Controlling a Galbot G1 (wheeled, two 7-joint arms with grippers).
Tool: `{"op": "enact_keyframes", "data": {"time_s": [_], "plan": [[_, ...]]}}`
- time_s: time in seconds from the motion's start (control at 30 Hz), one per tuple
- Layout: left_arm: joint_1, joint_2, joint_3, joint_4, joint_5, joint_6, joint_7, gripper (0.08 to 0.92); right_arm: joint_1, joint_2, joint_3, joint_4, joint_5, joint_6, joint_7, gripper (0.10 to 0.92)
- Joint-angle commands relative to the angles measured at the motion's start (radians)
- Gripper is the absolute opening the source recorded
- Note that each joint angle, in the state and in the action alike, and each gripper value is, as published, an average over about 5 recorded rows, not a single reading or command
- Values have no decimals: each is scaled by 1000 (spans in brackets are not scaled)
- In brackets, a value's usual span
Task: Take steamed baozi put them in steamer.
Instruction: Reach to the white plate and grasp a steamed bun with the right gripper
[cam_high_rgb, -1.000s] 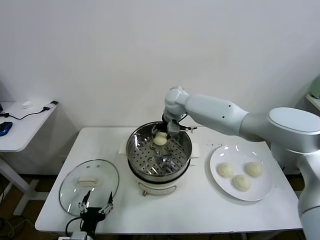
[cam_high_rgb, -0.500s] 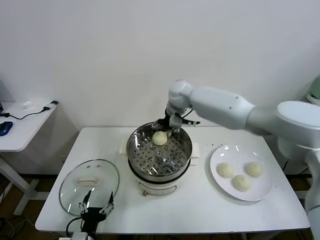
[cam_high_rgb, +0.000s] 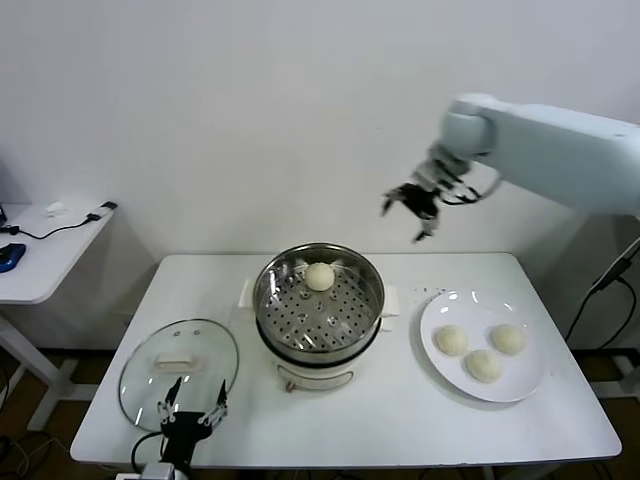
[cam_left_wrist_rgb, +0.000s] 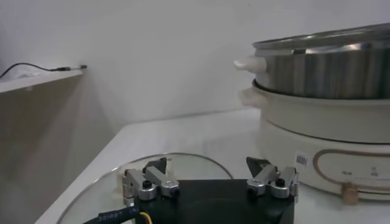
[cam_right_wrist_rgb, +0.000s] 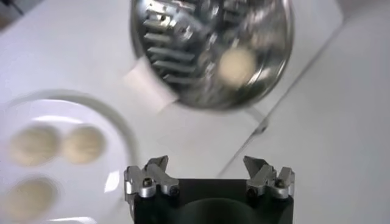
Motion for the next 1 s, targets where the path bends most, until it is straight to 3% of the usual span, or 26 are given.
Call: {"op": "enact_keyframes", "data": {"time_s": [0.03,0.53,1.0], "plan": [[-5,-2,4,-3,1,2,2,823,52,-288,-248,242,172,-366,59,823],[2,-21,-3,4,9,3,1,823,-436,-261,107,66,64,-444,184,823],[4,-22,-6,14,10,-2,-2,823,-597,-161,252,-11,-1,-476,235,823]]}}
